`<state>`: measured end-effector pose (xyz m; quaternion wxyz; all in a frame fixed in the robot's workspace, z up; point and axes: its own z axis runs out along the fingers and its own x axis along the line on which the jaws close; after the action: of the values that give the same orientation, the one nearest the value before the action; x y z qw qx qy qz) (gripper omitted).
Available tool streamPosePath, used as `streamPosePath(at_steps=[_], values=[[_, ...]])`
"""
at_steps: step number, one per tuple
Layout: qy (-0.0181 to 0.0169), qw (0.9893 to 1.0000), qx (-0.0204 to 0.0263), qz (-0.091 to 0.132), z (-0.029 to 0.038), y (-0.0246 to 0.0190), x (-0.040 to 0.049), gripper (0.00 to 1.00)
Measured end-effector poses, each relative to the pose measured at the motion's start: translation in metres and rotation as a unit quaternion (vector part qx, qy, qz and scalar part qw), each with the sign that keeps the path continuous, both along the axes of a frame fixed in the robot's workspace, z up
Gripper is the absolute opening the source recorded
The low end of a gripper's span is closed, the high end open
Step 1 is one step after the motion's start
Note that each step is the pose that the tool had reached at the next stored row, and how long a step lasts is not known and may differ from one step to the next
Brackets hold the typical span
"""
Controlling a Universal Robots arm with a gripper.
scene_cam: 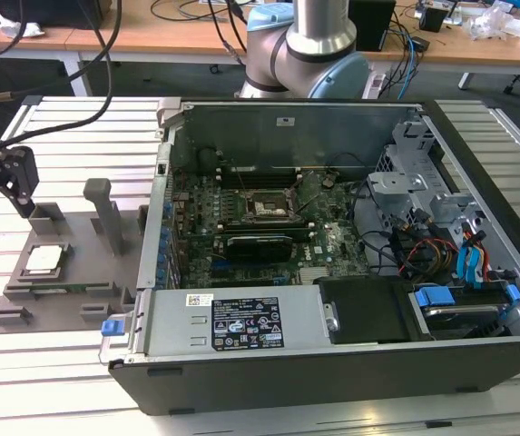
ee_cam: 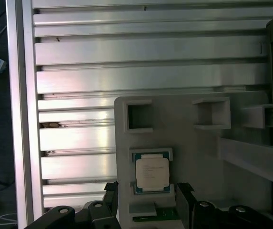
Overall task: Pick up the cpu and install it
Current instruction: 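Pick up the cpu and move it towards the insertion slot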
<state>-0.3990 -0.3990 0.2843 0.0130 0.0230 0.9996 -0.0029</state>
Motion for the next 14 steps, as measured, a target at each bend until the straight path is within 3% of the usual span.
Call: streamPosePath(at_steps=[14], values=[[0.0, 1.0, 0.0, 0.0, -0.0135, 0.0, 0.0, 0.6]])
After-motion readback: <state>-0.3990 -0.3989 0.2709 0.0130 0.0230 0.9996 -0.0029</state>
